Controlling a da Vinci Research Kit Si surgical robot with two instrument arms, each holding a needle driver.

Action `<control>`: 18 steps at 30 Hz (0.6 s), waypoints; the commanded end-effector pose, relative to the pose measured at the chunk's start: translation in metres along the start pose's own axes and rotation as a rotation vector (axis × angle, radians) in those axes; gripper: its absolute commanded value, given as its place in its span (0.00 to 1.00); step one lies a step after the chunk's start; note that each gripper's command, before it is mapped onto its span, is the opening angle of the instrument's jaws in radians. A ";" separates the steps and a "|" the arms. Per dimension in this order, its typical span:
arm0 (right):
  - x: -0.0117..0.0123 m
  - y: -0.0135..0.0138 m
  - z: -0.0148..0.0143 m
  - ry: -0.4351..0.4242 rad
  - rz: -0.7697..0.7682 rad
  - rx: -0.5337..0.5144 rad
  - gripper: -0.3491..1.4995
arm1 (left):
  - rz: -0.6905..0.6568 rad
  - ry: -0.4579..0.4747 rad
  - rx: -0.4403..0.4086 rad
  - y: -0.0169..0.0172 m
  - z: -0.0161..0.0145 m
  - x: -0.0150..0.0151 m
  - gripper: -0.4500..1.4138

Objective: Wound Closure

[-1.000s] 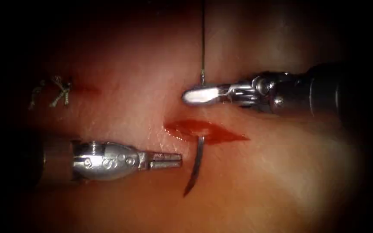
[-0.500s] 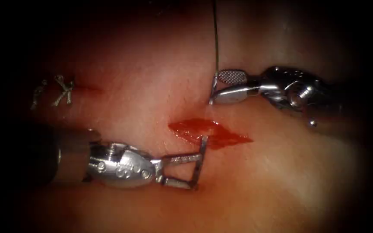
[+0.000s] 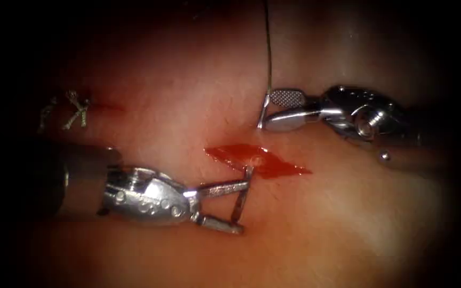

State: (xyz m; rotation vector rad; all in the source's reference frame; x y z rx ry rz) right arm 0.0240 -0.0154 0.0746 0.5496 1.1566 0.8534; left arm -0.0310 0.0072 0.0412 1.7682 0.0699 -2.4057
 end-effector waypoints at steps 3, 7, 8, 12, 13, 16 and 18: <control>-0.0001 0.0002 0.0009 0.001 -0.001 0.002 0.73 | 0.005 0.002 -0.002 -0.0001 0.0009 -0.0010 0.53; -0.0002 0.0001 0.0009 0.001 -0.001 0.002 0.69 | -0.001 0.003 -0.003 -0.0001 0.0008 -0.0011 0.05; -0.0002 0.0000 0.0008 0.001 -0.001 0.003 0.67 | -0.112 0.006 -0.007 0.0003 0.0005 -0.0010 0.00; -0.0003 -0.0001 0.0008 -0.001 -0.002 0.007 0.65 | -0.262 0.021 -0.028 0.0008 -0.0001 0.0000 0.00; -0.0003 -0.0001 0.0007 -0.001 -0.002 0.007 0.64 | -0.294 0.029 -0.040 0.0009 -0.0002 0.0005 0.00; -0.0003 -0.0001 0.0007 -0.002 -0.002 0.010 0.64 | -0.365 0.077 -0.105 0.0014 -0.0003 0.0025 0.00; -0.0004 -0.0002 0.0007 -0.003 -0.003 0.014 0.63 | -0.407 0.099 -0.144 0.0017 -0.0003 0.0038 0.00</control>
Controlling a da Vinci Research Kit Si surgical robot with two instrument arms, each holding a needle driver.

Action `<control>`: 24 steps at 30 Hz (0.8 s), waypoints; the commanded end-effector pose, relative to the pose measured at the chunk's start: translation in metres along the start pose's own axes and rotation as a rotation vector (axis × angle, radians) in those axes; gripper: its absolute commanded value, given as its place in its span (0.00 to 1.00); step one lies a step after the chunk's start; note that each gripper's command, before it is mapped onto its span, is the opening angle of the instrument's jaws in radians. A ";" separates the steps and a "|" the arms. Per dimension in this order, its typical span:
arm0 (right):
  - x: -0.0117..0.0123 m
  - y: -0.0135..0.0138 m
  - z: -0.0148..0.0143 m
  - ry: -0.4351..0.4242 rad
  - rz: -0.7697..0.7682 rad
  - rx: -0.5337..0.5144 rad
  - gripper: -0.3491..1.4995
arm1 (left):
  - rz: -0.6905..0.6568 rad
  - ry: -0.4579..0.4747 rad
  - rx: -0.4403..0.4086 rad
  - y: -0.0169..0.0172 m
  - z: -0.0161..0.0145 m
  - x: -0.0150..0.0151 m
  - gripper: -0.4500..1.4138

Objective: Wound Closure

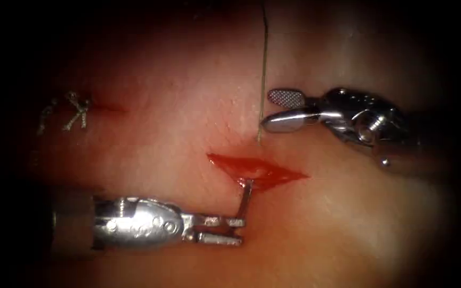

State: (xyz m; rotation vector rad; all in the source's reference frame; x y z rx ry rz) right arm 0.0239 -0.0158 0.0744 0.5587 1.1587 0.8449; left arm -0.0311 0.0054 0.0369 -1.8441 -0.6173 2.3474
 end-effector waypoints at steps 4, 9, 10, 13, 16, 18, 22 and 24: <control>-0.0003 -0.0001 0.0007 -0.003 -0.002 0.014 0.59 | -0.049 0.029 -0.063 0.0011 0.0007 0.0016 0.00; -0.0006 -0.0003 0.0001 -0.024 0.118 0.049 0.58 | -0.107 0.068 -0.132 0.0029 0.0002 0.0046 0.00; -0.0007 -0.0005 -0.0002 -0.028 0.153 0.055 0.61 | -0.112 0.074 -0.152 0.0036 0.0000 0.0056 0.00; -0.0008 -0.0007 -0.0009 -0.031 0.152 0.061 0.62 | -0.110 0.084 -0.186 0.0042 -0.0006 0.0069 0.00; -0.0011 -0.0009 -0.0017 -0.033 0.150 0.073 0.60 | -0.051 0.085 -0.151 0.0038 -0.0014 0.0077 0.00; -0.0012 -0.0010 -0.0023 -0.031 0.150 0.066 0.58 | -0.005 0.078 -0.103 0.0032 -0.0019 0.0081 0.00; -0.0013 -0.0018 -0.0034 -0.038 0.164 0.072 0.47 | 0.158 0.042 0.073 -0.0001 -0.0037 0.0098 0.00; -0.0011 -0.0025 -0.0036 -0.053 0.195 0.103 0.42 | 0.214 0.038 0.145 -0.0021 -0.0048 0.0108 0.00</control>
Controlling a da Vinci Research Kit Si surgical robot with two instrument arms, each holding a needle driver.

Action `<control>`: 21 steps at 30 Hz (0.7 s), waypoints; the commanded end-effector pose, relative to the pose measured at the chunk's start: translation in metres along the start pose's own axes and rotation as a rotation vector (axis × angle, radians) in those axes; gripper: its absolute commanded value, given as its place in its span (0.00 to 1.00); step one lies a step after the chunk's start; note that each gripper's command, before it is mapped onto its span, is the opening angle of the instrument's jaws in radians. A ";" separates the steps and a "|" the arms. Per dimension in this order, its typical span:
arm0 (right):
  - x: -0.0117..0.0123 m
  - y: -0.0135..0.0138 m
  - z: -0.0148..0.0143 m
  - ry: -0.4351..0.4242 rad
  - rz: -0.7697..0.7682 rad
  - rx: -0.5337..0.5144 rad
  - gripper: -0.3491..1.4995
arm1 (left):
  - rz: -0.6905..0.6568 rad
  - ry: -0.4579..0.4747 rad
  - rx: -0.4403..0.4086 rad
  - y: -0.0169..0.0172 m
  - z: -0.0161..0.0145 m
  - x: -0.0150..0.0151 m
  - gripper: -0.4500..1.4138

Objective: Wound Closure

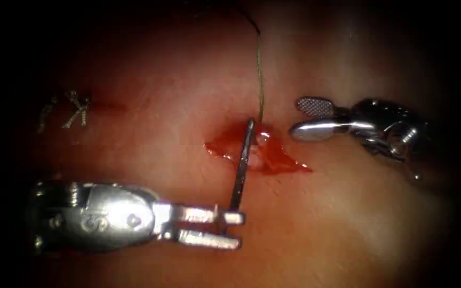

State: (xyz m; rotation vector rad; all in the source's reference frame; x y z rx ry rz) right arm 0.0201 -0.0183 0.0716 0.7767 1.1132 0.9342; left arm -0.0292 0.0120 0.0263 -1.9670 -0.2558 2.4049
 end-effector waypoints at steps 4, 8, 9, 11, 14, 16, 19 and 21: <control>-0.0002 -0.0011 0.0010 -0.031 0.079 0.055 0.26 | 0.056 -0.003 0.084 -0.0028 -0.0004 0.0004 0.00; -0.0007 -0.0031 0.0016 -0.059 0.132 0.094 0.30 | 0.151 -0.043 0.190 -0.0063 -0.0010 0.0016 0.00; -0.0007 -0.0033 0.0017 -0.057 0.091 0.095 0.31 | 0.151 -0.044 0.204 -0.0067 -0.0009 0.0018 0.00; -0.0007 -0.0037 0.0018 -0.046 -0.079 0.097 0.34 | 0.163 -0.036 0.214 -0.0077 -0.0005 0.0021 0.00; -0.0005 -0.0038 0.0017 -0.043 -0.112 0.097 0.38 | 0.167 -0.038 0.217 -0.0083 0.0000 0.0021 0.00; 0.0000 -0.0040 0.0014 -0.044 -0.066 0.101 0.38 | 0.178 -0.039 0.216 -0.0074 0.0005 0.0011 0.00; 0.0006 -0.0043 0.0009 -0.039 0.011 0.109 0.38 | 0.206 -0.039 0.214 -0.0051 0.0011 -0.0010 0.00; 0.0008 -0.0045 0.0007 -0.040 0.049 0.106 0.36 | 0.219 -0.042 0.206 -0.0041 0.0014 -0.0021 0.00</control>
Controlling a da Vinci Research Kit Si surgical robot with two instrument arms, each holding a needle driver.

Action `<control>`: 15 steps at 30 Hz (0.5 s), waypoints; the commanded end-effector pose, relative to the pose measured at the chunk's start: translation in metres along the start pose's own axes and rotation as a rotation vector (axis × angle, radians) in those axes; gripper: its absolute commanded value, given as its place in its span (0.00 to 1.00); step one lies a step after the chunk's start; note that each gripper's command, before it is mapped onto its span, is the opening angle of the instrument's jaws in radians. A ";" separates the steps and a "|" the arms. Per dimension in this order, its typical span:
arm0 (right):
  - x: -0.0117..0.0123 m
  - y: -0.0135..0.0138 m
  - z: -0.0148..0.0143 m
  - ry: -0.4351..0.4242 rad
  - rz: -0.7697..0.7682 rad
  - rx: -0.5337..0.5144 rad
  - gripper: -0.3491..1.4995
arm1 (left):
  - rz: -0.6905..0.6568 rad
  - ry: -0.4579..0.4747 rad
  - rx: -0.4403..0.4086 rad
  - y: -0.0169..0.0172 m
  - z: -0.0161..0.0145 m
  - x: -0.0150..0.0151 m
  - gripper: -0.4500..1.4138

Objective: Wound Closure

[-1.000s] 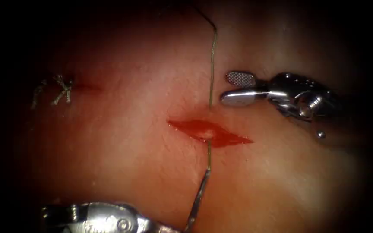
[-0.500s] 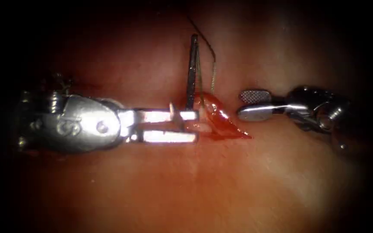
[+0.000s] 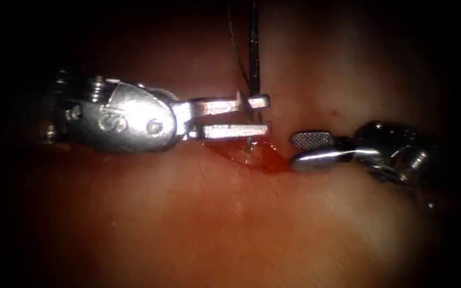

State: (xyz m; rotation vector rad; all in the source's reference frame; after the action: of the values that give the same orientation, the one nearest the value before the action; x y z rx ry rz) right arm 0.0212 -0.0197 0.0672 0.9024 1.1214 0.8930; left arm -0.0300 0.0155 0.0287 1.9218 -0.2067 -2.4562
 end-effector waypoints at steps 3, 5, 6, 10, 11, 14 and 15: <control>0.0005 0.0001 0.0004 0.008 0.116 -0.006 0.36 | 0.029 -0.003 -0.015 0.0024 0.0006 -0.0020 0.00; 0.0007 0.0000 0.0004 0.007 0.182 -0.003 0.38 | 0.041 -0.012 -0.020 0.0037 0.0006 -0.0028 0.00; 0.0007 -0.0001 0.0005 0.007 0.207 -0.002 0.38 | 0.046 -0.014 -0.023 0.0042 0.0006 -0.0030 0.00; 0.0012 -0.0010 0.0004 0.005 0.303 0.005 0.40 | 0.067 -0.043 -0.041 0.0065 0.0010 -0.0040 0.00; 0.0014 -0.0013 0.0005 0.005 0.323 0.006 0.41 | 0.086 -0.055 -0.046 0.0073 0.0012 -0.0043 0.00; 0.0016 -0.0015 0.0015 0.012 0.349 0.000 0.43 | 0.135 -0.079 -0.058 0.0082 0.0017 -0.0046 0.00; 0.0016 -0.0015 0.0018 0.013 0.355 -0.001 0.45 | 0.147 -0.082 -0.059 0.0083 0.0018 -0.0046 0.00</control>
State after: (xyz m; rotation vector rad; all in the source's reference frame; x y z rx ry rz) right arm 0.0225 -0.0192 0.0650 1.1196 0.9789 1.1993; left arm -0.0307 0.0078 0.0339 1.7091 -0.2761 -2.4152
